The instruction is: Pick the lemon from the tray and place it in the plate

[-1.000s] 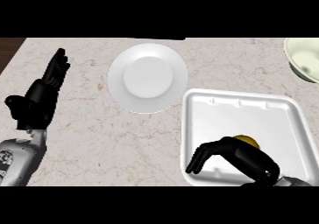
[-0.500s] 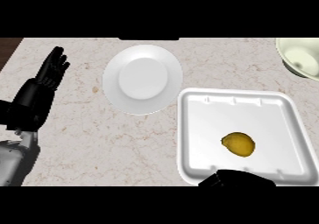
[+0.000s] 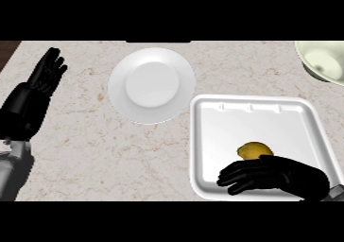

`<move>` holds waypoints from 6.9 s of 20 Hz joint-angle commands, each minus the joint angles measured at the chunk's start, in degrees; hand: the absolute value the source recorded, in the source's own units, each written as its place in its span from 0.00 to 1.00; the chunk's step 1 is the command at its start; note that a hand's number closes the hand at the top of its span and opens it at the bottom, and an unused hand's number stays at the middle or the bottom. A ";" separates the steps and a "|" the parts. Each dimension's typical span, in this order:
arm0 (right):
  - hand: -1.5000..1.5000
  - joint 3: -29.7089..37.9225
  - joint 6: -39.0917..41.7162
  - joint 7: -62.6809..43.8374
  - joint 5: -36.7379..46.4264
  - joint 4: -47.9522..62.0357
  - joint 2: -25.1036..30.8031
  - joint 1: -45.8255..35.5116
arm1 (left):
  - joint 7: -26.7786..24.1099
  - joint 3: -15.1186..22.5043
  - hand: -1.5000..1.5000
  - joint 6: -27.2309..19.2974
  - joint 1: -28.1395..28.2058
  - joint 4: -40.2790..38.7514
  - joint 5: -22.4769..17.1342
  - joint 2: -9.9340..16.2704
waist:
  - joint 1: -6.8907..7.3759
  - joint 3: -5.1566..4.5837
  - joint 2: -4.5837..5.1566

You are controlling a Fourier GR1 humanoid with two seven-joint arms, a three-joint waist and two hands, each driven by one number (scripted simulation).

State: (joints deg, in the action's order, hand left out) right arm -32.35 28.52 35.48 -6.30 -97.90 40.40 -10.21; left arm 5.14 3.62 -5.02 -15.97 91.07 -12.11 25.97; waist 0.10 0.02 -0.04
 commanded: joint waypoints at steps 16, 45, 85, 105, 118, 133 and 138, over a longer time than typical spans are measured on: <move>0.00 -1.78 19.96 -21.17 22.61 -10.05 16.46 -23.27 | -1.71 -0.23 0.50 0.52 -3.27 -4.11 2.64 -2.36 | 0.04 -0.11 0.15; 0.00 -5.44 7.12 -10.36 64.68 16.15 -4.60 -14.79 | 0.22 -7.28 0.50 7.76 1.01 0.28 4.68 -4.65 | 0.12 -0.02 0.07; 1.00 29.84 -5.40 25.25 44.48 60.21 -12.60 -51.97 | 1.95 -0.65 0.50 9.10 -7.19 0.91 7.67 -11.38 | 10.93 0.34 4.47; 1.00 18.90 -0.17 25.56 38.88 74.68 -27.24 -63.97 | 3.31 -2.80 0.50 8.13 -7.10 -0.20 7.96 -10.55 | 7.62 -0.01 2.27; 1.00 12.17 -13.53 25.50 45.25 83.68 -37.81 -67.34 | 0.80 -5.30 0.50 8.73 -5.35 -1.49 8.08 -9.08 | 5.39 -0.06 2.14; 0.00 13.95 -0.79 20.07 31.05 84.65 -40.41 -62.46 | -0.02 -3.30 0.50 8.61 -7.69 -4.31 9.28 -11.62 | 7.42 -0.06 2.32; 0.00 18.85 5.38 15.68 23.57 86.43 -40.41 -65.03 | 1.21 -2.47 0.50 8.26 -7.46 -2.55 9.71 -12.06 | 7.73 -0.04 2.28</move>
State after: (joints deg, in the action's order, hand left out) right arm -16.26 22.82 48.49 21.97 -13.01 -0.02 -74.42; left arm 6.18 0.44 3.67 -22.82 88.50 -2.93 14.66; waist 7.76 -0.02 2.08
